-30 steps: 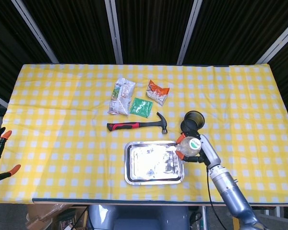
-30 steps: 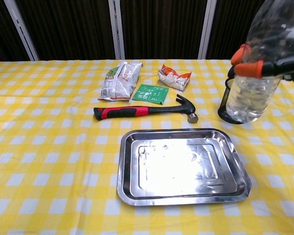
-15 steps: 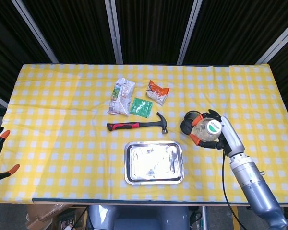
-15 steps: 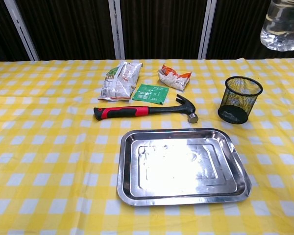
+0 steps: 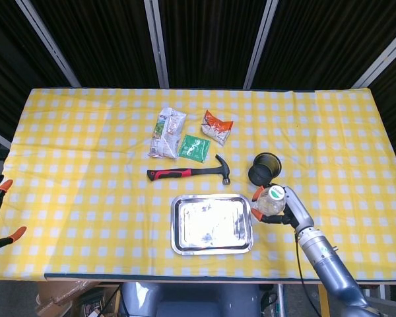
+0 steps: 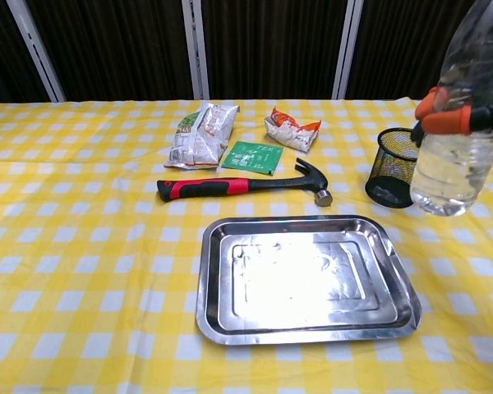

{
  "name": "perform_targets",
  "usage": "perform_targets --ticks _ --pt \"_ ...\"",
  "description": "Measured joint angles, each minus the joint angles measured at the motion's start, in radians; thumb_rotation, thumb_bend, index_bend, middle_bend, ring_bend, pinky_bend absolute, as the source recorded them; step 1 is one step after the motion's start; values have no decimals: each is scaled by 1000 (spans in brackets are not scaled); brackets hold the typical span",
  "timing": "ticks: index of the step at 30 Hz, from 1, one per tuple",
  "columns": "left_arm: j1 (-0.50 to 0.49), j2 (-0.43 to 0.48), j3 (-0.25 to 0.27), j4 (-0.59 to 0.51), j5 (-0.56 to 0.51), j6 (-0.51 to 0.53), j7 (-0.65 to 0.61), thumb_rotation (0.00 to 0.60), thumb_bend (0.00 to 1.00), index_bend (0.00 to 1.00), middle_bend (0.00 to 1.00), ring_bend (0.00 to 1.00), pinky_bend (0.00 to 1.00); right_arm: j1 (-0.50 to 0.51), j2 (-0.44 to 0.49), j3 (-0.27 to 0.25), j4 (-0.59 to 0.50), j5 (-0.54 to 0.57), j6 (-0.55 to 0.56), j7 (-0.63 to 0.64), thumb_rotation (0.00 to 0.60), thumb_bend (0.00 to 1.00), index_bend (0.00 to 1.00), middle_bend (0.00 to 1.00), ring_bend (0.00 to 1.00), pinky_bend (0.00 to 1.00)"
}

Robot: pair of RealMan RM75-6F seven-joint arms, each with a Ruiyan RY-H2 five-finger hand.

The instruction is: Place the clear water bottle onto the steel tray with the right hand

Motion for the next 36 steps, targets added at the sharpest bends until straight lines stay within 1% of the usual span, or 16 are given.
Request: perform_targets --ticks 4,8,12,14,17,18,21,22,24,25,28,31,34,36 --pt "2 2 -2 0 -3 3 -7 600 190 49 0 0 0 -16 -52 -24 45 -86 -4 41 600 1000 884 681 314 0" --pt "0 4 -1 0 -3 -2 -10 600 190 49 0 0 0 -30 -25 -16 25 -123 14 52 600 1000 884 681 314 0" --pt "0 5 -1 -1 -3 -3 -11 600 190 49 0 0 0 -44 58 19 -48 -142 56 43 600 1000 884 682 314 0" --pt "1 6 -1 -2 -4 -1 -12 600 190 49 0 0 0 -50 117 45 -100 -145 77 34 600 1000 884 682 314 0" --pt "3 8 -1 -3 -4 2 -17 600 190 49 0 0 0 -55 221 94 -172 -132 95 29 600 1000 884 681 314 0" --pt "4 9 -2 -3 -4 3 -19 600 190 49 0 0 0 -56 265 121 -189 -126 100 34 600 1000 883 681 314 0" --pt "5 12 -2 -4 -5 6 -24 600 190 49 0 0 0 -60 371 197 -212 -115 111 66 600 1000 884 682 315 0" --pt "6 12 -3 -4 -6 7 -26 600 190 49 0 0 0 -63 400 215 -216 -114 112 80 600 1000 883 682 314 0" --pt "6 14 -4 -4 -7 7 -29 600 190 49 0 0 0 -72 456 239 -223 -113 110 120 600 1000 883 682 314 0" --pt "6 14 -4 -3 -8 6 -30 600 190 49 0 0 0 -77 474 243 -225 -115 107 138 600 1000 884 682 314 0" --pt "6 14 -3 -4 -7 5 -29 600 190 49 0 0 0 -97 507 236 -230 -122 81 181 600 1000 884 682 314 0" --pt "7 14 -2 -5 -4 7 -26 600 190 49 0 0 0 -102 495 197 -231 -120 62 170 600 1000 884 682 315 0" --pt "8 13 -3 -6 -6 9 -26 600 190 49 0 0 0 -99 445 153 -219 -118 45 143 600 1000 884 681 314 0" --pt "8 13 -3 -6 -7 8 -26 600 190 49 0 0 0 -93 389 118 -194 -121 32 120 600 1000 884 682 314 0"
